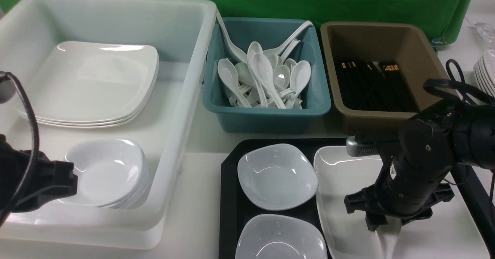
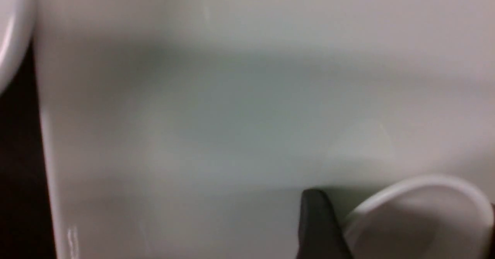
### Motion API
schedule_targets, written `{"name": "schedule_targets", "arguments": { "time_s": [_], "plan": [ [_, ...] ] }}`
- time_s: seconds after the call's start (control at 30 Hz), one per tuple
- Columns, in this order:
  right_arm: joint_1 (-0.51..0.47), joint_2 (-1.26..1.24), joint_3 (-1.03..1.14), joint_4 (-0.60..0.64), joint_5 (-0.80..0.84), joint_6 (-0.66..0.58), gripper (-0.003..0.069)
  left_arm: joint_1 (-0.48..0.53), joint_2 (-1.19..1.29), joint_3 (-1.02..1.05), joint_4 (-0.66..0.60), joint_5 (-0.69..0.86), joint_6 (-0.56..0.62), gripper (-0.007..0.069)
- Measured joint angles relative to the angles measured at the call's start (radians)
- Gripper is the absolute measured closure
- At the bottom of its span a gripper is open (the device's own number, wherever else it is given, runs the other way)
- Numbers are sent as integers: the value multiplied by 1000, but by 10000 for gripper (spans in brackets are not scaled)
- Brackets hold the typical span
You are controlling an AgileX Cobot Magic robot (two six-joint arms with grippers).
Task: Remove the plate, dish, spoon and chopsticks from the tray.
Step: Use the right arm to grab a soup spoon from the plate, then use the right arm to put the soup spoon into the small storage box in the middle
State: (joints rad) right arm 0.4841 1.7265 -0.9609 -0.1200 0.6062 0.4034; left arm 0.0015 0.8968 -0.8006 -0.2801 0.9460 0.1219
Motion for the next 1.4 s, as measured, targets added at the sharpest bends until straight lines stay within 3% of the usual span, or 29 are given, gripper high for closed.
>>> {"name": "schedule_targets", "arguments": {
  "time_s": [0.3,0.53,0.7,0.97,1.07,1.17,1.4],
  "plan": [
    [0,-9,-98,5,-39,-8,260,0,0,0,0,0,0,608],
    [0,3,-425,6,-138,-43,260,0,0,0,0,0,-1,608],
    [-6,160,-755,6,-206,-52,260,0,0,0,-2,0,-1,608],
    [-18,413,-1017,7,-224,-19,252,0,0,0,-19,0,-1,608],
    [-24,435,-1033,7,-207,-20,196,0,0,0,-33,0,8,608],
    [-36,411,-1039,7,-93,-81,126,-2,0,0,-112,-6,108,615],
    [-62,265,-1045,6,55,-221,174,-135,30,-18,-196,-58,163,624]
  ]
}}
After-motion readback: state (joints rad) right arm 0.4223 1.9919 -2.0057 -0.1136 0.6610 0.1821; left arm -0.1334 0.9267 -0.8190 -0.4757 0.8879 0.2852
